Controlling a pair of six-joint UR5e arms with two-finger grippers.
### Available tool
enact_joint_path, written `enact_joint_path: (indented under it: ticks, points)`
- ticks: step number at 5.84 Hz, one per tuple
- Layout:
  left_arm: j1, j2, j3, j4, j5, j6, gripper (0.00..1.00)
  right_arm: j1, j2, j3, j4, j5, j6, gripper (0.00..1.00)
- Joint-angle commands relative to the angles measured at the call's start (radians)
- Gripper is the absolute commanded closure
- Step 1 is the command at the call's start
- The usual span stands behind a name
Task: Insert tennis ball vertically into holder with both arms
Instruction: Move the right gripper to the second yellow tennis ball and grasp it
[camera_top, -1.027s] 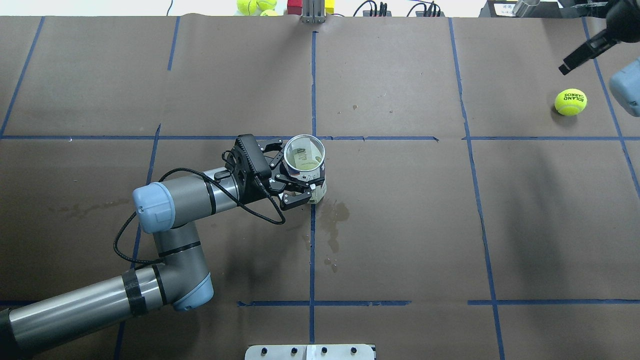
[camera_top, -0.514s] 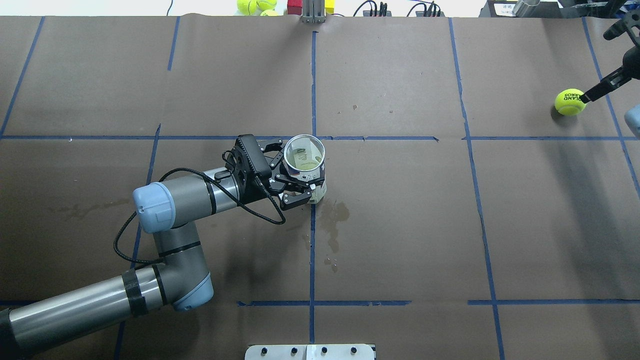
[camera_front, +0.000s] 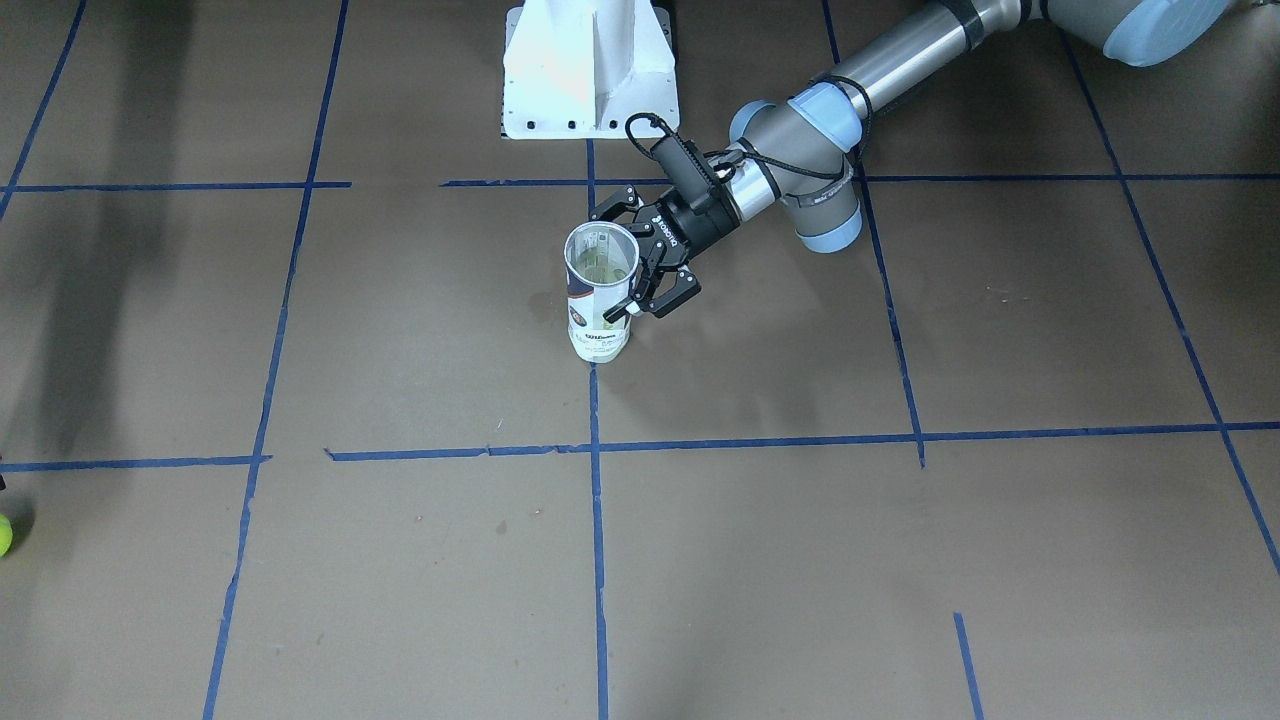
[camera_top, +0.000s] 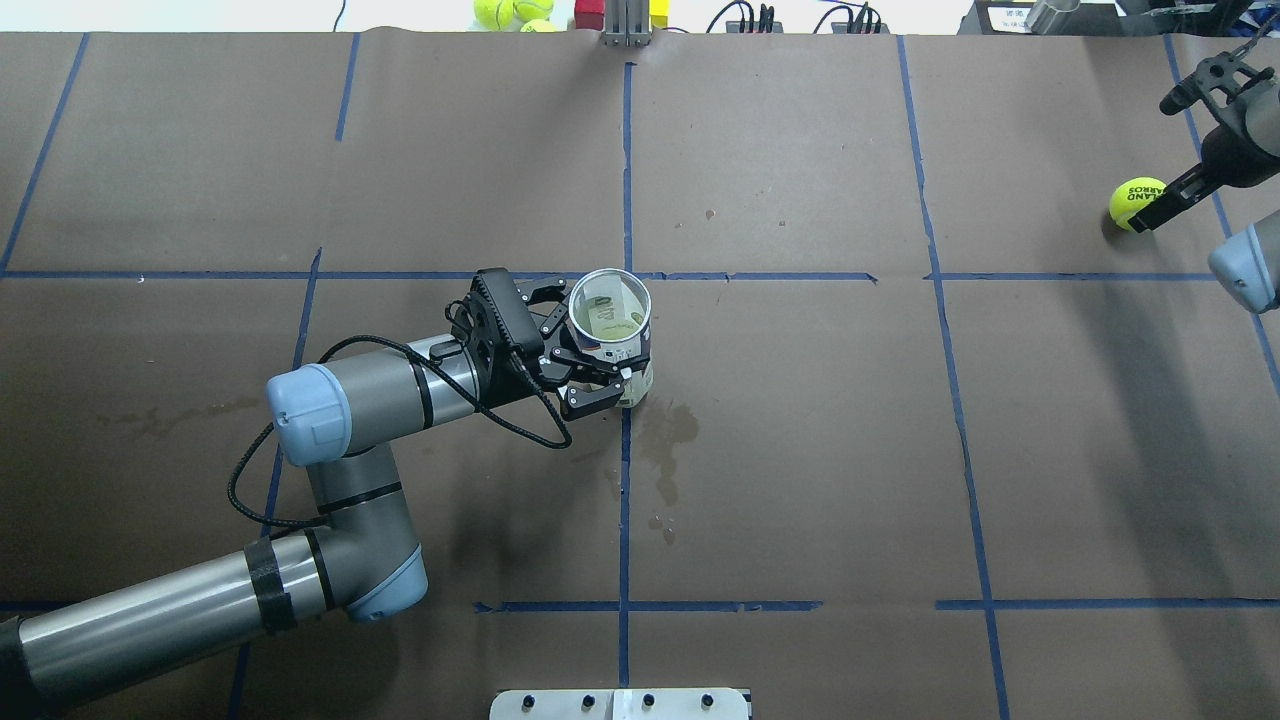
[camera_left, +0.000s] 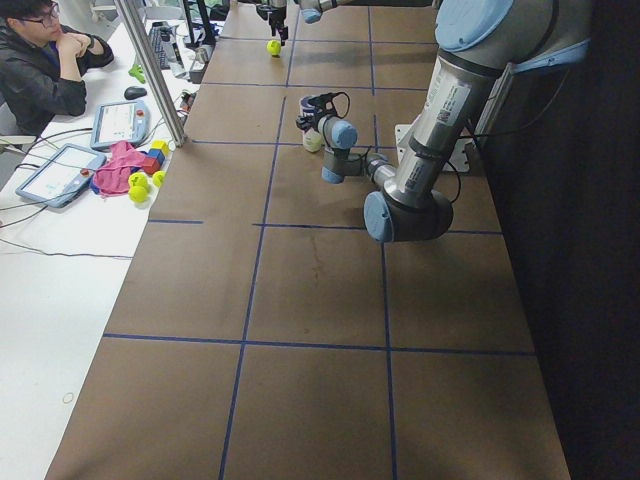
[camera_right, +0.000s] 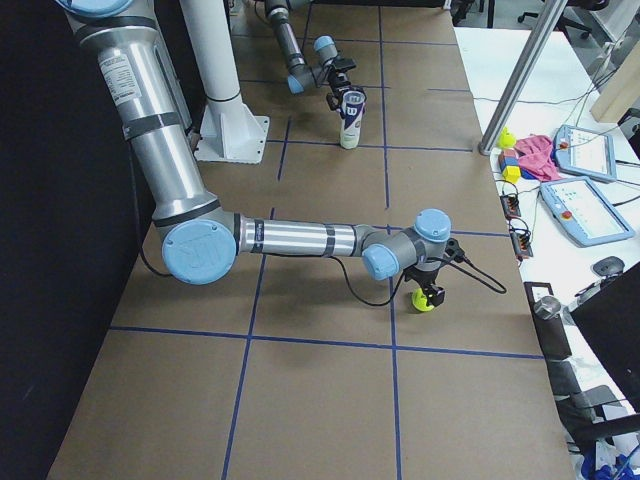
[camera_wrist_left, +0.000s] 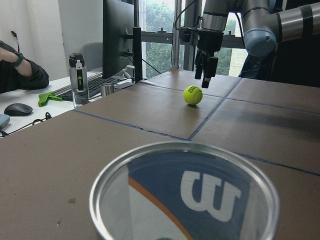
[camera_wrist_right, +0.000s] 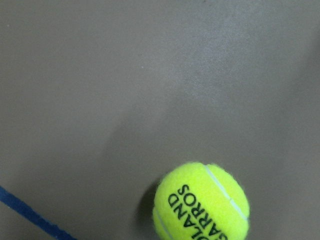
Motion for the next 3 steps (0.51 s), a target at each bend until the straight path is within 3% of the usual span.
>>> enact_joint_path:
  ticks: [1,3]
  points:
    - [0.000,-0.003,0.000,0.001,0.000,0.000,0.15,-0.013,0.019,-0.034,-0.003,-0.028,0.000,0.00]
    - [0.002,-0.003,0.000,0.003,0.000,0.002,0.15,-0.011,0.019,-0.043,-0.005,-0.054,-0.003,0.00]
